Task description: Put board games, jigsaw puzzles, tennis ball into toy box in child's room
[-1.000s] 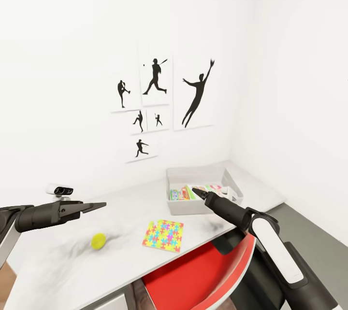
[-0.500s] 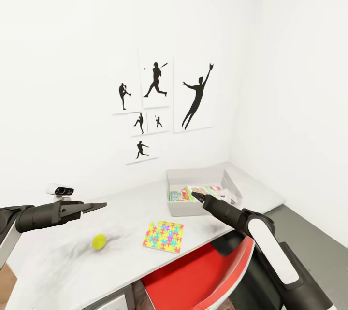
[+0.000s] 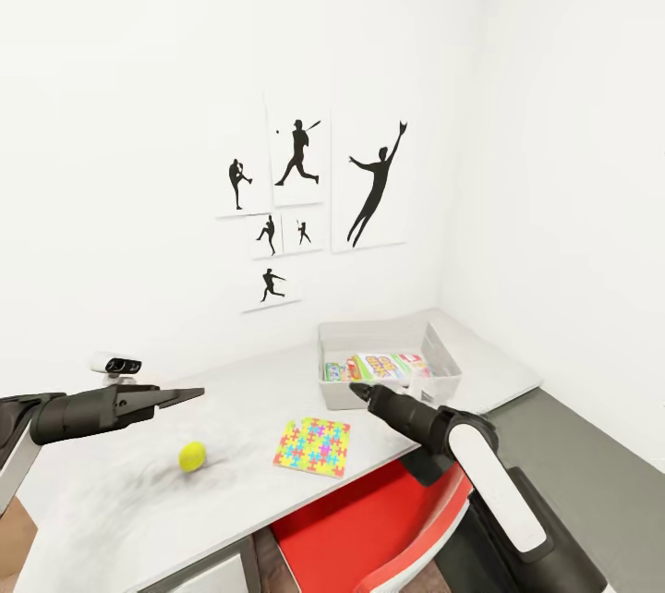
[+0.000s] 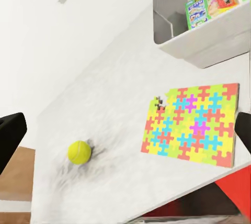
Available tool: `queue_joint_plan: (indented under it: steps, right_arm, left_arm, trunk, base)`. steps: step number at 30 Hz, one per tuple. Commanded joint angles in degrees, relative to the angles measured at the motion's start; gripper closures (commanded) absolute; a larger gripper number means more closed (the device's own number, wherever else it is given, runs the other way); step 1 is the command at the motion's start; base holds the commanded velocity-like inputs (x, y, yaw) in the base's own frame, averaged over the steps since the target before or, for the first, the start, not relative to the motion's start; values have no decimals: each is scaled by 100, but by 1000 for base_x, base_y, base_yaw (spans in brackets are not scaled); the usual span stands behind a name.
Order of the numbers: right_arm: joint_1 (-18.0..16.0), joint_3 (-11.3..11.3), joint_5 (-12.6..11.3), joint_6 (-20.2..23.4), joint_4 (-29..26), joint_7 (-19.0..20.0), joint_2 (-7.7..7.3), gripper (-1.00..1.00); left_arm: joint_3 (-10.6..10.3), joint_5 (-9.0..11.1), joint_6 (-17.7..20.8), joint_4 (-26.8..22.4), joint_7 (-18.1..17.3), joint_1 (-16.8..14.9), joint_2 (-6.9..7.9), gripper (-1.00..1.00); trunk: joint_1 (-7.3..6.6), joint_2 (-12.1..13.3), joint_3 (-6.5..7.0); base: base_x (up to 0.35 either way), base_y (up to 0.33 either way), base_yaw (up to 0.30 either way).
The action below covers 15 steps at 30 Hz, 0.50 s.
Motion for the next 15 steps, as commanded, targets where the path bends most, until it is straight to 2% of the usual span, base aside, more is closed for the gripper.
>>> queue_joint_plan:
  steps: [1,2,3,5,7,8,10,15]
  right_arm:
    - [-21,111,13,4,-6,-395,127,-100]
    - [-51,214,133,12,0,-815,284,-100]
    - [-68,267,214,18,6,-1042,372,-100]
    - [-127,482,623,88,29,-1875,737,-100]
    - [-146,609,908,187,33,-2243,937,-100]
    - [-151,663,1031,238,25,-2364,1006,-100]
    - [-154,711,1141,279,7,-2422,1047,-100]
    - [-150,722,1260,311,-12,-2137,1061,-100]
  left_arm:
    - [1,-4,61,1,-22,-1,2,-100]
    - [3,-4,61,2,-22,-1,2,-100]
    - [4,-3,61,2,-22,-1,2,-100]
    - [5,-6,61,3,-22,-1,5,-100]
    - [5,-4,61,3,-22,-1,10,-100]
    - [6,-2,61,3,-22,-1,13,-100]
    - [6,-1,61,3,-22,-1,16,-100]
    - [6,1,61,3,-22,-1,14,-100]
  trunk:
    - [2,-5,-3]
    - [2,-5,-3]
    - [2,-5,-3]
    - [2,-5,-3]
    - [2,-5,-3]
    - [2,-5,-3]
    - [2,-5,-3]
    - [2,-5,-3]
  base:
    - [-76,7,0]
    - [-135,43,0]
    - [-161,64,0]
    - [-191,91,0]
    - [-125,57,0]
    - [-63,29,0]
    - [-41,19,0]
    - [-11,5,0]
